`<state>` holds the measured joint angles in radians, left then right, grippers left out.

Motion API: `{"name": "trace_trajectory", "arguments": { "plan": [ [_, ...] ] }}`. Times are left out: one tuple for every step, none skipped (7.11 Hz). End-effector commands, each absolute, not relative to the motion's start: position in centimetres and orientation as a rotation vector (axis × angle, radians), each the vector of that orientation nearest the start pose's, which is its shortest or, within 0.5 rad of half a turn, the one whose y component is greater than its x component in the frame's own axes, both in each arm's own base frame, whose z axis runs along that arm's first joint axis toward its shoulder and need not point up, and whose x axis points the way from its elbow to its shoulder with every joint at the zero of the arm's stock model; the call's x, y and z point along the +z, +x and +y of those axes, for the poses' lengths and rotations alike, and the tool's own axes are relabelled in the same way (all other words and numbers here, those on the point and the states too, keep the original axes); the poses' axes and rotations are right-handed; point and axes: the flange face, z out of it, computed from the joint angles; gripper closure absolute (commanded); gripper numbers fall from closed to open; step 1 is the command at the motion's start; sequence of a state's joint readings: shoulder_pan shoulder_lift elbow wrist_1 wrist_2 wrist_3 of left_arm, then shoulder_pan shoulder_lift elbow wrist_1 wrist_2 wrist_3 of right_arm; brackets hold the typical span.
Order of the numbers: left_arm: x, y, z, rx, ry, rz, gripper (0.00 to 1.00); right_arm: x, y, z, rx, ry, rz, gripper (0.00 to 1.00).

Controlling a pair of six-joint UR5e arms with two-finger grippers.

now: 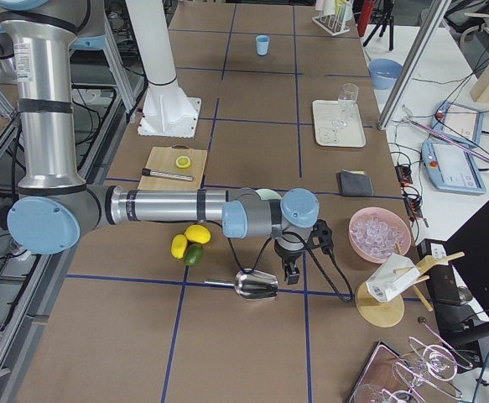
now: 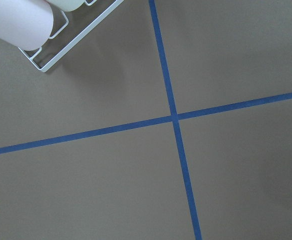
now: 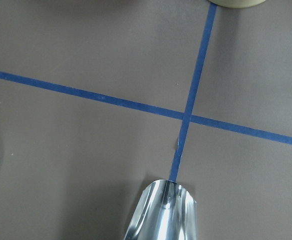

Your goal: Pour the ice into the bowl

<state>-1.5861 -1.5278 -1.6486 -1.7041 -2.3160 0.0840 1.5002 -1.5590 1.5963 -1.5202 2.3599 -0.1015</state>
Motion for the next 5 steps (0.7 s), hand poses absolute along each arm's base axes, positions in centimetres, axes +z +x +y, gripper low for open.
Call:
{"name": "trace_trajectory", "arguments": {
  "plan": [
    [62.99, -7.32, -48.33, 0.127, 0.197, 0.735, 0.0, 63.0, 2.65, -50.73, -0.2, 0.102, -0.794, 0.0],
    [62.86, -7.3, -48.32, 0.127, 0.197, 0.737, 0.0, 62.08, 2.64, -50.74, -0.209, 0.12, -0.795, 0.0],
    [62.86, -7.3, -48.32, 0.127, 0.197, 0.737, 0.0, 62.47, 2.67, -50.65, -0.206, 0.113, -0.792, 0.0],
    [62.4, -7.31, -48.36, 0.131, 0.206, 0.736, 0.0, 62.8, 2.7, -50.56, -0.208, 0.109, -0.789, 0.0],
    [62.59, -7.31, -48.36, 0.13, 0.205, 0.736, 0.0, 62.97, 2.72, -50.36, -0.205, 0.106, -0.788, 0.0]
  ]
}}
